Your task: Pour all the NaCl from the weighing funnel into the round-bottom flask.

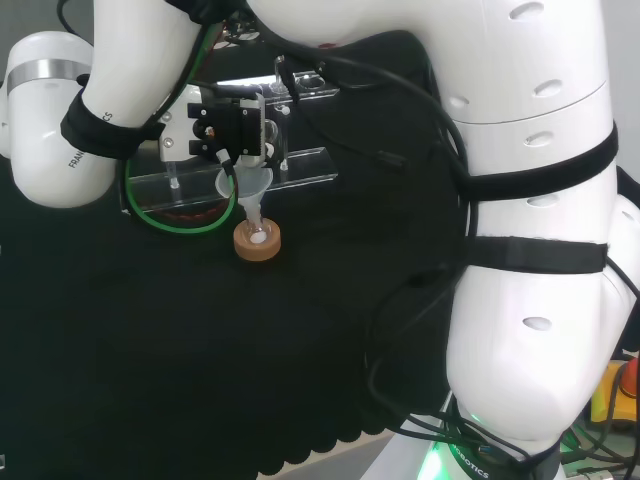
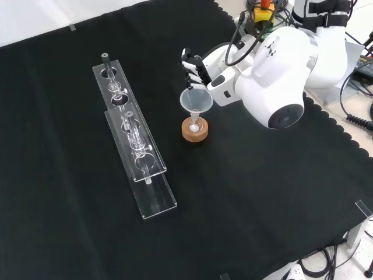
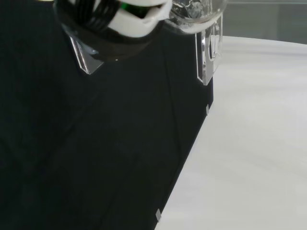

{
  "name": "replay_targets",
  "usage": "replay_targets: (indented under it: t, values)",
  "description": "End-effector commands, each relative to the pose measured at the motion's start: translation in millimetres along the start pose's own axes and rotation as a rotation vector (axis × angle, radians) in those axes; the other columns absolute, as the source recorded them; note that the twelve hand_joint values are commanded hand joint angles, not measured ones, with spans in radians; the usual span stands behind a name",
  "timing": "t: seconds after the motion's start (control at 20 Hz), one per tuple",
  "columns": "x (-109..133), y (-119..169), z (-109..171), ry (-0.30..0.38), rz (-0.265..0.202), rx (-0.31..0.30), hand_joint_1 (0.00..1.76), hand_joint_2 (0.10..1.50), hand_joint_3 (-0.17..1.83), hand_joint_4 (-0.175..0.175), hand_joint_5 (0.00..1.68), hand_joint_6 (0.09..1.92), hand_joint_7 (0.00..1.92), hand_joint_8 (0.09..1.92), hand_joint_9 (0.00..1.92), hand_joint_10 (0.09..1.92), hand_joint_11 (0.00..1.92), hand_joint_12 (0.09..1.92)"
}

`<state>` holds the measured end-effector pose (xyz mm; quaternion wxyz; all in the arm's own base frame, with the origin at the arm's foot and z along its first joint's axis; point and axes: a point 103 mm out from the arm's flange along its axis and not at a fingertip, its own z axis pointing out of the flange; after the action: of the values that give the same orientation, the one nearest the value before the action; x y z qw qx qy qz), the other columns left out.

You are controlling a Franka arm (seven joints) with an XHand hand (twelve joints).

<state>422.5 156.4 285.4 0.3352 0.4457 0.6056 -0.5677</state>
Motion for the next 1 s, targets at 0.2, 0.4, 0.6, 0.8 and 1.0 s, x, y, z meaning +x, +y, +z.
replay_targets:
  t: [0.2,0.4,0.6,0.8,1.0]
  values:
    - [0.8,-0.7,-2.0,-0.007,0.001,0.001,1.26,0.93,0.14,0.067,1.21,0.67,1.34,0.4,1.43,0.09,1.17,0.81]
    - [1.5,-1.3,-4.1,-0.019,0.002,-0.004,1.26,0.93,0.14,0.067,1.21,0.67,1.34,0.4,1.43,0.09,1.17,0.81]
    - [1.5,-2.0,-5.2,-0.042,0.008,-0.003,1.26,0.93,0.14,0.067,1.21,0.67,1.34,0.4,1.43,0.09,1.17,0.81]
    - [1.9,-1.8,-4.5,-0.043,0.008,0.001,1.26,0.93,0.14,0.067,1.21,0.67,1.34,0.4,1.43,0.09,1.17,0.81]
    - [1.6,-2.2,-2.9,-0.034,0.007,0.0,1.26,0.93,0.14,0.067,1.21,0.67,1.34,0.4,1.43,0.09,1.17,0.81]
